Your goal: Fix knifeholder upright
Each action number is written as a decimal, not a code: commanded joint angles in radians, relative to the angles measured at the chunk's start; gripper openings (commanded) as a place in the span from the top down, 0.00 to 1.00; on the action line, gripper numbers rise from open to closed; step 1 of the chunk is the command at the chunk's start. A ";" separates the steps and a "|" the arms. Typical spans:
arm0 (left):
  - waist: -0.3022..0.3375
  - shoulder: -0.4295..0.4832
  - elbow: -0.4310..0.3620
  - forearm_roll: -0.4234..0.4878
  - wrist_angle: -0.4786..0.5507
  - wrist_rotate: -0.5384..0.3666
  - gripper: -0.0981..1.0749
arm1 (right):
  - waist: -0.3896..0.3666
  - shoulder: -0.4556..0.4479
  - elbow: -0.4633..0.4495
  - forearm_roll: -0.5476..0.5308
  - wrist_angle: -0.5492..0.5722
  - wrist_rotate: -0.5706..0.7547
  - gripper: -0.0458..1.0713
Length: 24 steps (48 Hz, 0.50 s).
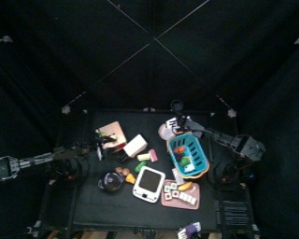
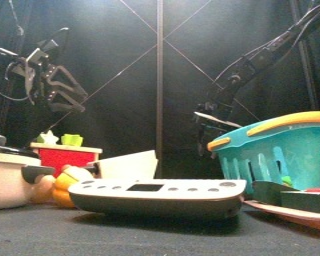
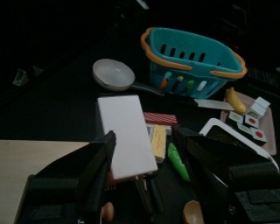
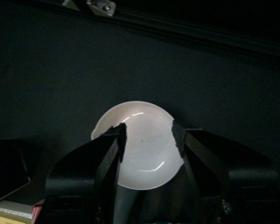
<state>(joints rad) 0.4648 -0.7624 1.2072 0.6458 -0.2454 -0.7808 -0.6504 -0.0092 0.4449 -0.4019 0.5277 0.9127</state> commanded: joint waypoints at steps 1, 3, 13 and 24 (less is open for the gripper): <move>0.003 0.002 -0.015 -0.002 -0.005 0.000 0.15 | 0.025 -0.029 -0.040 -0.017 -0.008 -0.002 0.22; 0.003 0.002 -0.014 -0.003 -0.003 0.000 0.15 | 0.038 -0.031 -0.048 -0.021 -0.011 -0.002 0.22; -0.003 0.003 -0.017 -0.017 -0.003 -0.002 0.16 | 0.141 -0.055 -0.078 -0.097 -0.074 -0.002 0.22; -0.061 0.015 -0.017 -0.169 0.038 -0.006 0.22 | 0.224 -0.061 -0.061 -0.114 -0.189 0.000 0.33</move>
<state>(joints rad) 0.4372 -0.7578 1.2072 0.5338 -0.2209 -0.7869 -0.4510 -0.0307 0.3942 -0.5123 0.3804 0.9112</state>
